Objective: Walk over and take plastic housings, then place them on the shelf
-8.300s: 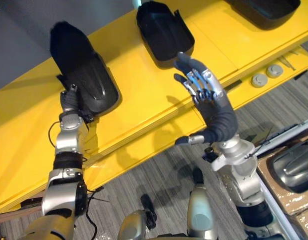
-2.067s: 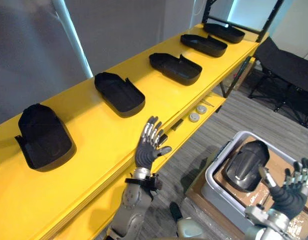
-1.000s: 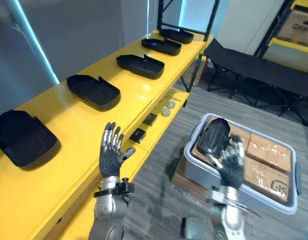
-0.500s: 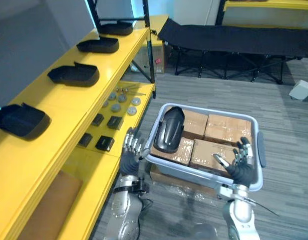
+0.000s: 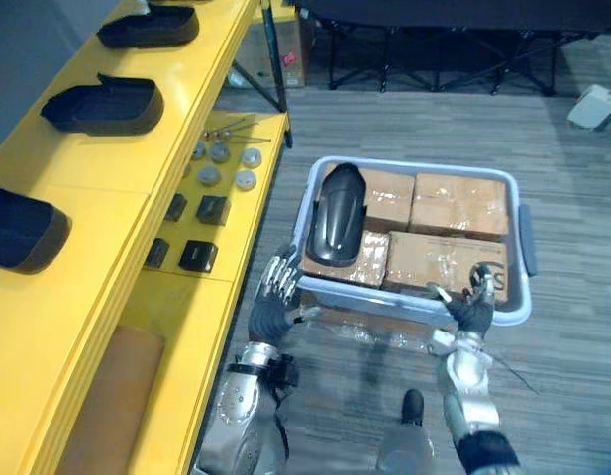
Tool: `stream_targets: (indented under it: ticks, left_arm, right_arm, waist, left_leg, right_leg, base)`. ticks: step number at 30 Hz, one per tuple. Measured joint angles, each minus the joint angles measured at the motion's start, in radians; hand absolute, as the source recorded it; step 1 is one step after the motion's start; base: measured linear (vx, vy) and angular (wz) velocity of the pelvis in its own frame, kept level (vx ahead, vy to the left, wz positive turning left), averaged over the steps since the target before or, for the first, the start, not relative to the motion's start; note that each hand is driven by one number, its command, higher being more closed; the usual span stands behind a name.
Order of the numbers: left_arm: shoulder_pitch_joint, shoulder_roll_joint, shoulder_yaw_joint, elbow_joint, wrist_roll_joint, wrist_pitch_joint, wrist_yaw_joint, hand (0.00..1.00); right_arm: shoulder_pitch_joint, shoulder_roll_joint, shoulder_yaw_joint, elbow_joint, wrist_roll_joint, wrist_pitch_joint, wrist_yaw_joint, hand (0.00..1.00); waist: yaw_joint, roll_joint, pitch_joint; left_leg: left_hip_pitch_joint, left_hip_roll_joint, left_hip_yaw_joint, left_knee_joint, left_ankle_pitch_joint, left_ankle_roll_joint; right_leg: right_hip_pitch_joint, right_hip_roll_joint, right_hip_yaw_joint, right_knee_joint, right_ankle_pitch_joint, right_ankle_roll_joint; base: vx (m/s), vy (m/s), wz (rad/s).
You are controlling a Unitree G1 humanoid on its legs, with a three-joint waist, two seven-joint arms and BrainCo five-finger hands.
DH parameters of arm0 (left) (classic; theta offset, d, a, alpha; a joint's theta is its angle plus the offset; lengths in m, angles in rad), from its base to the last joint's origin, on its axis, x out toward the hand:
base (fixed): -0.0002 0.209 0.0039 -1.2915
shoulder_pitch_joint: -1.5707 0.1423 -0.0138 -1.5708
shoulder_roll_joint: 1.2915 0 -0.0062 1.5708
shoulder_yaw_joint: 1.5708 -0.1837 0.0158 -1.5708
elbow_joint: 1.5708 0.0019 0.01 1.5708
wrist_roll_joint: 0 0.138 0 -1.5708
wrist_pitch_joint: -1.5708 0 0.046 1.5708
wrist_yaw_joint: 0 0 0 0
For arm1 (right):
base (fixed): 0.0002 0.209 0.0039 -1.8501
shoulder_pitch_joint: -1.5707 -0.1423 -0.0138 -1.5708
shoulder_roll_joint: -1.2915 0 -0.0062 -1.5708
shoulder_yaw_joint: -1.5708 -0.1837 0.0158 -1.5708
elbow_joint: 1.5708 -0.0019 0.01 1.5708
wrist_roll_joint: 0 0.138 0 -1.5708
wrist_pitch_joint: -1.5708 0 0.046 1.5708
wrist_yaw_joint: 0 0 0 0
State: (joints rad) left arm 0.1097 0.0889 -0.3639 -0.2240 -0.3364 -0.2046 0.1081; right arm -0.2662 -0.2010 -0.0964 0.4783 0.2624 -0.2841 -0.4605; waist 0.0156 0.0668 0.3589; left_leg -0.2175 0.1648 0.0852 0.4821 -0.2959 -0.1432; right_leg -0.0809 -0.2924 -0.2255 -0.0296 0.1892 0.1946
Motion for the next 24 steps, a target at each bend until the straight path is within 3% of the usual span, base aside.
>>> stream_targets:
  ticks: [3,9,11,15,24]
  left_arm:
    - [-0.047,0.021,0.0,0.0,-0.006,0.011,-0.003,0.0]
    - [-0.04,0.021,-0.011,0.055,-0.008,0.012,-0.034,0.0]
    - [-0.04,0.02,-0.02,0.085,-0.007,0.018,-0.045,0.0]
    - [-0.056,0.015,-0.053,0.178,0.029,0.042,-0.041,0.0]
    - [-0.072,0.02,-0.089,0.385,0.073,0.052,0.009,0.0]
  right_arm:
    - [-0.167,-0.075,-0.048,0.089,0.03,0.038,-0.005,0.0]
    - [-0.392,-0.208,-0.047,0.308,0.087,0.116,0.033,0.0]
    - [-0.454,-0.247,-0.042,0.384,0.087,0.134,0.057,0.0]
    - [-0.577,-0.366,0.03,0.496,0.089,0.154,0.088,0.0]
    - [-0.656,-0.413,0.099,0.611,0.116,0.242,0.091,0.0]
  waist:
    - [0.028,0.002,0.057]
    - [0.09,0.012,0.065]
    - [0.101,0.024,0.072]
    - [0.139,0.075,0.102]
    - [0.195,0.087,0.112]
  left_leg:
    - [-0.051,-0.003,-0.033,0.032,0.004,0.004]
    - [-0.111,-0.013,-0.085,0.053,0.008,0.008]
    - [-0.123,-0.015,-0.102,0.059,0.008,0.008]
    - [-0.154,-0.02,-0.147,0.089,0.008,0.008]
    - [-0.189,-0.012,-0.169,0.121,0.007,0.008]
  right_leg:
    - [-0.012,0.003,-0.026,-0.002,0.018,0.0]
    - [-0.029,0.003,-0.078,-0.002,0.021,0.001]
    - [-0.03,0.003,-0.1,0.002,0.021,0.001]
    - [-0.03,0.01,-0.131,0.009,0.021,0.001]
    - [-0.063,0.015,-0.145,0.055,0.017,-0.003]
  base:
    - [-0.09,0.026,0.28]
    - [-0.01,0.042,0.21]
    - [0.0,0.025,0.17]
    - [-0.03,0.025,0.13]
    - [-0.06,0.027,0.02]
